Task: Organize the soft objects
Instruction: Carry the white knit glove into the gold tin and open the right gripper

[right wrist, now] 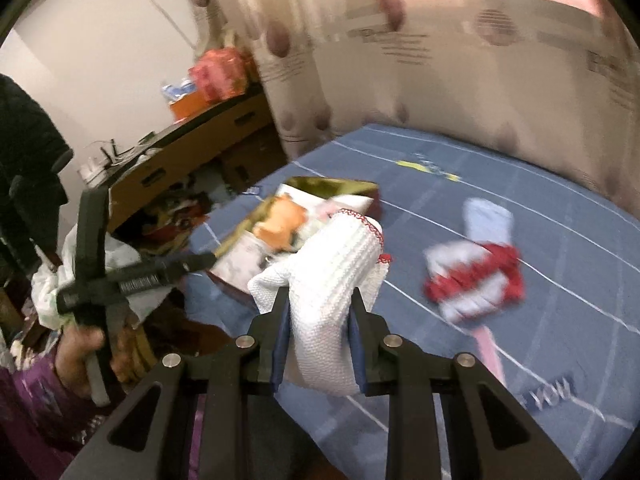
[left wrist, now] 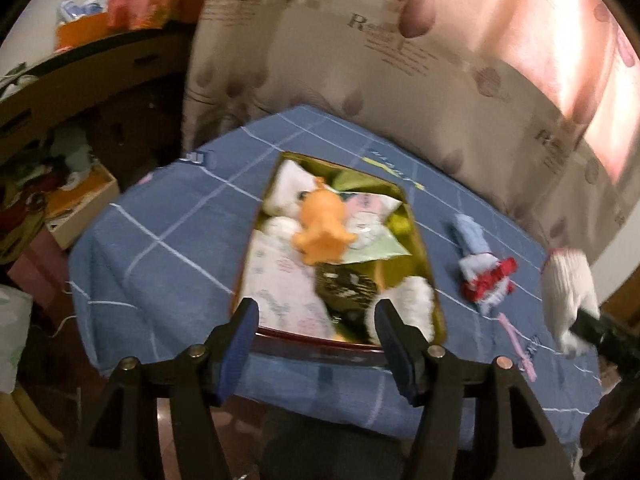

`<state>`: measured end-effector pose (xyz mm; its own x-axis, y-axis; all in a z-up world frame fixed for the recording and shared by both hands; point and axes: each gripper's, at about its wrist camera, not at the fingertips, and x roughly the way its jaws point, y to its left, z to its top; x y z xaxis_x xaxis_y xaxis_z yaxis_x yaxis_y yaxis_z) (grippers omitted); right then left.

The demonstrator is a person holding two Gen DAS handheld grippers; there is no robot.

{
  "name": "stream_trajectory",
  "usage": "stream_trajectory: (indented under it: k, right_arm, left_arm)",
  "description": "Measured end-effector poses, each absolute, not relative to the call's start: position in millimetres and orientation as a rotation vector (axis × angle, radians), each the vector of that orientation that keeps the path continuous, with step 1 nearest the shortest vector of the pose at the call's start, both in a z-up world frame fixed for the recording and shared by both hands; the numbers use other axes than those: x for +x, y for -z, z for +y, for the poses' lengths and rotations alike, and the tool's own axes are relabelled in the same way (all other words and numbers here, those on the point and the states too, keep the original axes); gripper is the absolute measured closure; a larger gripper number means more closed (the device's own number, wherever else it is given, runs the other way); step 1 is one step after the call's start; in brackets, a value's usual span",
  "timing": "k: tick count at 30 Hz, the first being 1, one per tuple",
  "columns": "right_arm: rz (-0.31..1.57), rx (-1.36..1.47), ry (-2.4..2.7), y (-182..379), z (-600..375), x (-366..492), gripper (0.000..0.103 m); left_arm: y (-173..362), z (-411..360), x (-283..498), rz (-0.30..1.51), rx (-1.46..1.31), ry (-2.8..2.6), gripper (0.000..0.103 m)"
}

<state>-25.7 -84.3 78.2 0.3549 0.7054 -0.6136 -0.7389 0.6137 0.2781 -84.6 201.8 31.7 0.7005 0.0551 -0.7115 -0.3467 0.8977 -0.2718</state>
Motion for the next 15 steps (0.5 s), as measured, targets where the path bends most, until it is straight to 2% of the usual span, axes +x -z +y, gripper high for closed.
stream_trajectory:
  k: [7,15]
  right_arm:
    - [0.834,-0.002,-1.023,-73.7,-1.0,15.4,0.078]
    - [0.932,0.012,-0.972,-36.1,53.0,48.6,0.078]
  left_arm:
    - [-28.7,203.7,-83.4,0.768,-0.371,-0.248,0.041]
    - [-23.1,202.6,-77.1,0.799,-0.331,-0.263,0.041]
